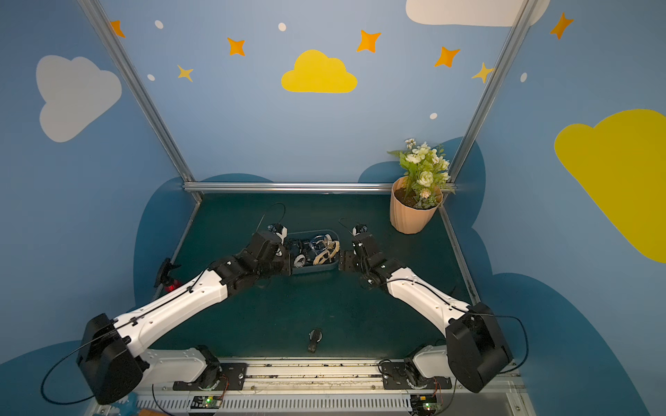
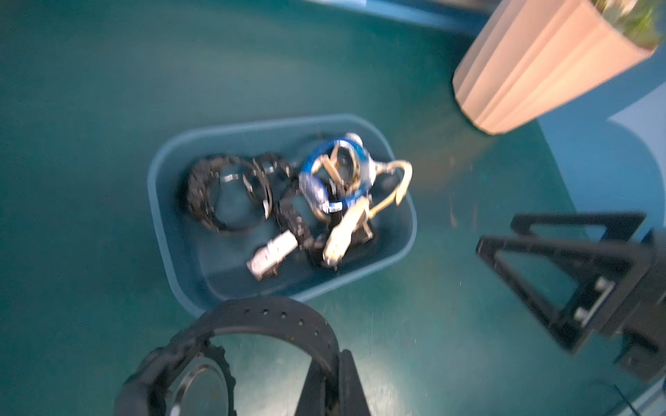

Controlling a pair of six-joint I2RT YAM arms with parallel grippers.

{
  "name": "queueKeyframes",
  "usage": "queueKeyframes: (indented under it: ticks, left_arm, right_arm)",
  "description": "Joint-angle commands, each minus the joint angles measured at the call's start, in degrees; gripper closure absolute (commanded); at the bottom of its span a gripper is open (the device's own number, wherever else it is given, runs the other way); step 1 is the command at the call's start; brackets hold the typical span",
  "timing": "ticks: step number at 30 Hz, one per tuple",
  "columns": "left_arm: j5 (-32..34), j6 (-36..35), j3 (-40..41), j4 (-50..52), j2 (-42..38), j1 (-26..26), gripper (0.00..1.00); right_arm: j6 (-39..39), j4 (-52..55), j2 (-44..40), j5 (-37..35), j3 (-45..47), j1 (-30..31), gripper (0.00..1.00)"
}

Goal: Put the watch into the storage box
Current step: Pick up the watch at the center of the board, then place the watch in the storage box.

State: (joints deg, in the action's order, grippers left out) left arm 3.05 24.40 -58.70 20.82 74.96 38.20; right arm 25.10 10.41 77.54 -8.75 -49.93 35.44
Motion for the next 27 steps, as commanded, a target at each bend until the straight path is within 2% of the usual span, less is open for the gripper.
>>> queueKeyframes:
  ticks: [1, 15, 27]
  left_arm:
    - [-2.1, -3.7, -3.3, -5.5, 3.0, -2.7, 0.96]
    - [-5.4, -4.1, -10.0, -9.7, 17.5, -8.3, 0.96]
    - [-10.3, 0.2, -9.9, -17.2, 27.7, -12.3, 0.94]
  right_arm:
    - [0.2, 1.0, -1.3, -0.4, -0.1, -0.2, 0.14]
    - [0.0, 2.1, -2.7, -1.5, 0.0, -0.4, 0.14]
    - [-0.6, 2.6, -2.4, -1.2, -1.1, -0.6, 0.14]
